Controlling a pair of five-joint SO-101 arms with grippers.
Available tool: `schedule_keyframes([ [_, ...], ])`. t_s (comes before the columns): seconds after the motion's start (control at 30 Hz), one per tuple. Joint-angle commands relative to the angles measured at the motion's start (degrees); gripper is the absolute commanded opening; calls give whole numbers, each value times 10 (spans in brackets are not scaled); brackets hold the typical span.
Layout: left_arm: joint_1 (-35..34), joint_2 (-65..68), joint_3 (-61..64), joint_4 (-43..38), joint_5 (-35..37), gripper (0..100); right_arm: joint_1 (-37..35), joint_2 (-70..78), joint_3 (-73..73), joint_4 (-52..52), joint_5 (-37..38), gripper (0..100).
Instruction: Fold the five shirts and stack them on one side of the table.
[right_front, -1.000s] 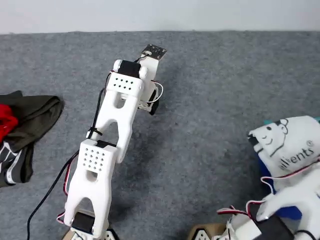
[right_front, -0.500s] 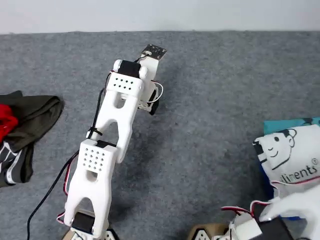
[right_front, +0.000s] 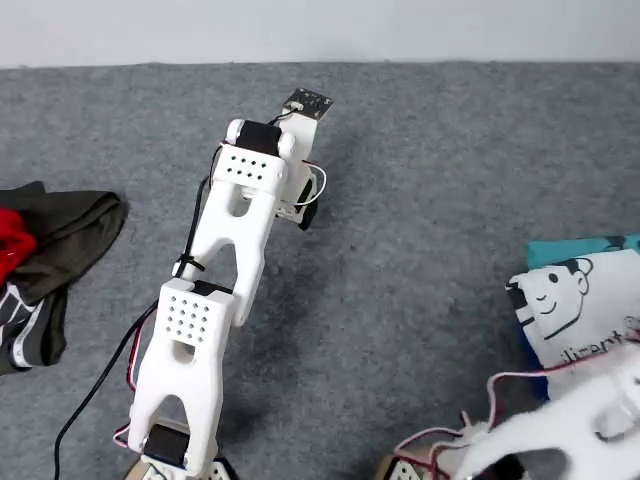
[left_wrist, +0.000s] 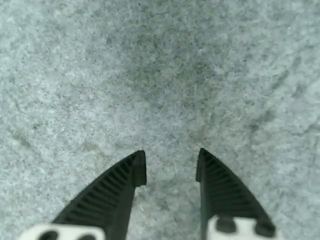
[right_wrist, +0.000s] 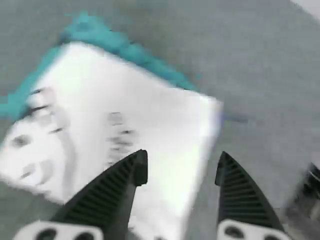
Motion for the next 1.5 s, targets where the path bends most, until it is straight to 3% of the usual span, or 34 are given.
schedule_keyframes([
  [0.0, -2, -9, -1, 11, 3, 166, -69, -15, 54, -19, -11, 226],
  [0.23, -2, -9, -1, 11, 3, 166, -86, -21, 169, -72, -5, 226],
  [0.43, -2, -9, 13, 11, 3, 166, -84, -21, 189, -69, 30, 226],
  [1.47, -3, -9, 35, 11, 2, 166, -85, -22, 221, -36, 30, 226],
])
